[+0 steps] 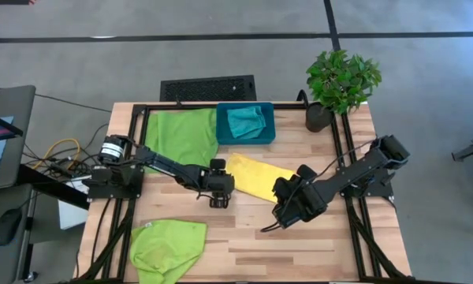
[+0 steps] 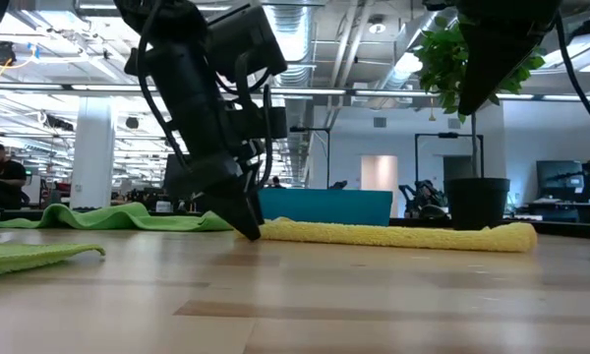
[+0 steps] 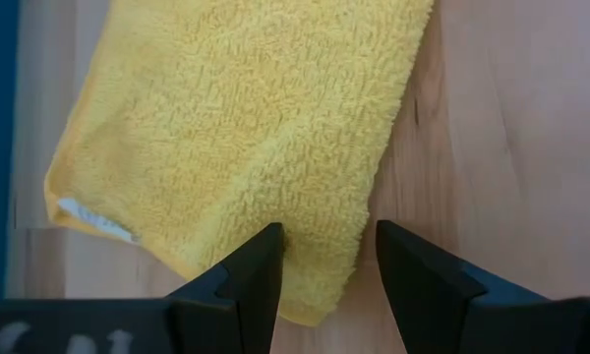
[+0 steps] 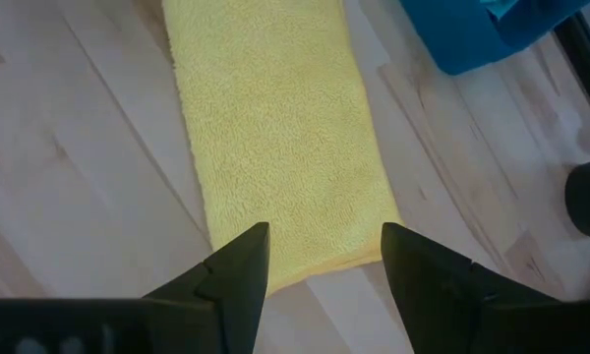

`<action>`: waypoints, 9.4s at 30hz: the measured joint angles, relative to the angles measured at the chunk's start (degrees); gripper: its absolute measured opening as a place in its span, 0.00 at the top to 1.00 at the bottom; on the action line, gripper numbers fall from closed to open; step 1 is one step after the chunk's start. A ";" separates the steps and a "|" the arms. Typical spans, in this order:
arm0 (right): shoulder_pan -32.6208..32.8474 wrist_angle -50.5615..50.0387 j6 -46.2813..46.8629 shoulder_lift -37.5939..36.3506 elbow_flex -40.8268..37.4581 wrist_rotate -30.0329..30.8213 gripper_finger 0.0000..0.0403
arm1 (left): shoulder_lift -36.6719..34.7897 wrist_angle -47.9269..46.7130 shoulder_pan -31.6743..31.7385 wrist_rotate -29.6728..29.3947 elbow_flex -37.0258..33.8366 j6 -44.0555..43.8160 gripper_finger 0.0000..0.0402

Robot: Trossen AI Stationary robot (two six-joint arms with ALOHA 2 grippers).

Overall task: Fold microfiber towels
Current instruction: Fold the yellow microfiber cloth

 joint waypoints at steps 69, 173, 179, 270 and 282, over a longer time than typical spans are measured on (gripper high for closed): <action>1.70 -15.00 10.05 -0.43 -0.02 -2.83 0.45 | 23.91 17.77 -0.86 3.76 32.15 31.52 1.00; 5.66 41.02 -2.41 -2.24 -35.54 -4.44 0.45 | 23.30 -31.22 -12.10 -19.76 51.48 4.26 1.00; 5.66 40.98 -2.54 -2.19 -35.56 -4.48 0.45 | 23.32 -20.44 -10.30 -14.19 51.50 15.11 1.00; 13.99 26.58 2.48 -17.88 -29.99 -2.45 0.45 | 28.24 2.65 -2.72 4.79 49.80 18.46 0.54; 13.99 27.17 1.95 -17.88 -29.99 -1.66 0.45 | 29.69 6.92 -2.61 5.04 49.79 19.66 0.54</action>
